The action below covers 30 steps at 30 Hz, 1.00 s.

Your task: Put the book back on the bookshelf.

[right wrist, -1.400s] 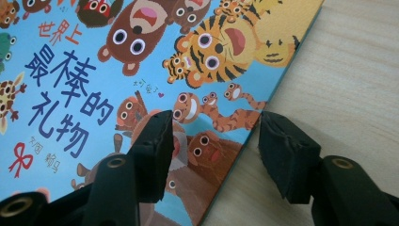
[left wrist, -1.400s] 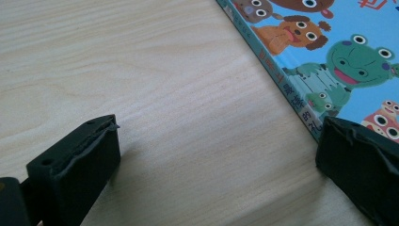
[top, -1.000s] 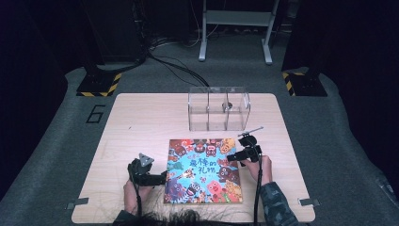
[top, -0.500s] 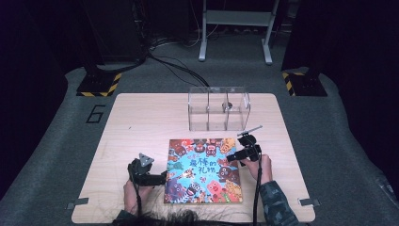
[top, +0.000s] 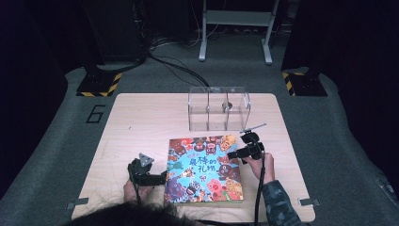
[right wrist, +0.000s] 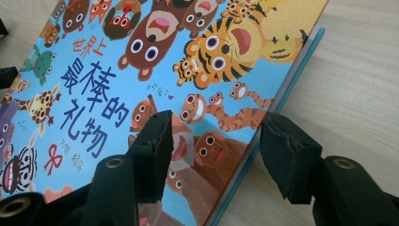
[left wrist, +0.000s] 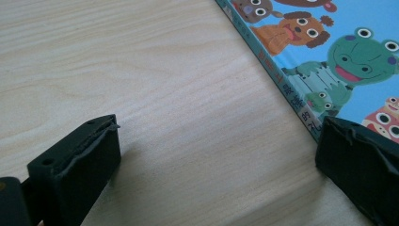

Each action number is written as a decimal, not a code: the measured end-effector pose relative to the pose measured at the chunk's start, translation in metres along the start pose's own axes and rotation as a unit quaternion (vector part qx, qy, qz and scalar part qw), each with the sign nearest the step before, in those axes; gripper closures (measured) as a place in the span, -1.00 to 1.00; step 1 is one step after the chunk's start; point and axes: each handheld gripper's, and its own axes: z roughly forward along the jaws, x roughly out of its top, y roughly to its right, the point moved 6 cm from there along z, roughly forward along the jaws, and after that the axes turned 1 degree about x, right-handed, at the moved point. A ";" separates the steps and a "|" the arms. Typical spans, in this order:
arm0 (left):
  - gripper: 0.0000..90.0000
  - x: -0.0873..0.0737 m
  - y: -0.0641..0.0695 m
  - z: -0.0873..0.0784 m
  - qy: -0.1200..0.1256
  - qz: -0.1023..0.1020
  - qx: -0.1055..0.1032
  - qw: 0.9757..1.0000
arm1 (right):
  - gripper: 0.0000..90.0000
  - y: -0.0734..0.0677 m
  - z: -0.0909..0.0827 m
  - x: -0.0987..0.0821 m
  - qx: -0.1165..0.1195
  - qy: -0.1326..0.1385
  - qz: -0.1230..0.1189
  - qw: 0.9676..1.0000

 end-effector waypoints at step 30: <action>-0.98 0.000 0.000 -0.001 -0.003 0.002 -0.008 1.000 | -0.02 -0.020 -0.021 0.028 0.068 0.058 -0.003 0.996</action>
